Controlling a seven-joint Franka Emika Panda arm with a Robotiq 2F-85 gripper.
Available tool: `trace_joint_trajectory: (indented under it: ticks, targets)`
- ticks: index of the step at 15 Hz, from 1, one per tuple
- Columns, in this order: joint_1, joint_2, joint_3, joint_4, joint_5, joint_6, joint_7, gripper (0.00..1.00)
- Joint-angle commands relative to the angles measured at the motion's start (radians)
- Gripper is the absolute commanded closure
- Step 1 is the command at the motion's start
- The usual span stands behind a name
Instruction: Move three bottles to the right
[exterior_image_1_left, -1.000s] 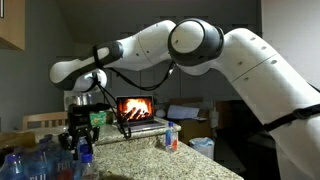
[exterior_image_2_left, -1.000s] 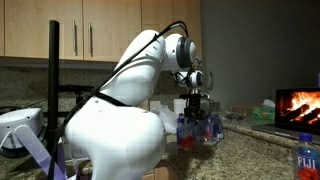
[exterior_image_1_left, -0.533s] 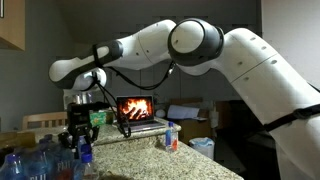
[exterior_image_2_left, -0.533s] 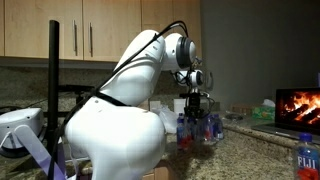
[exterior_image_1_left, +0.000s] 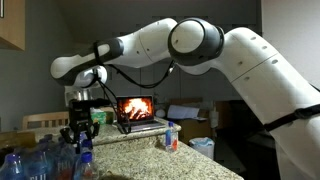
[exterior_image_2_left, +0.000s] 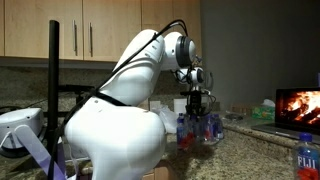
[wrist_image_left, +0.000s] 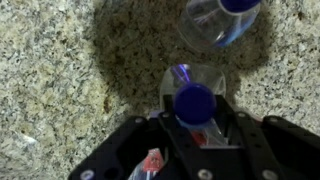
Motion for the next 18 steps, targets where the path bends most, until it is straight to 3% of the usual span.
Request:
trace_joint_trajectory:
  ticks: [1,6,10,18]
  targets:
    - [0.017,-0.051,-0.029,0.006,-0.054,-0.049,0.031,0.82]
    - [0.002,-0.101,-0.07,0.033,-0.145,-0.141,0.055,0.82]
    - [-0.041,-0.111,-0.105,0.053,-0.15,-0.219,0.042,0.82]
    - [-0.158,-0.091,-0.156,0.09,-0.128,-0.229,0.007,0.82]
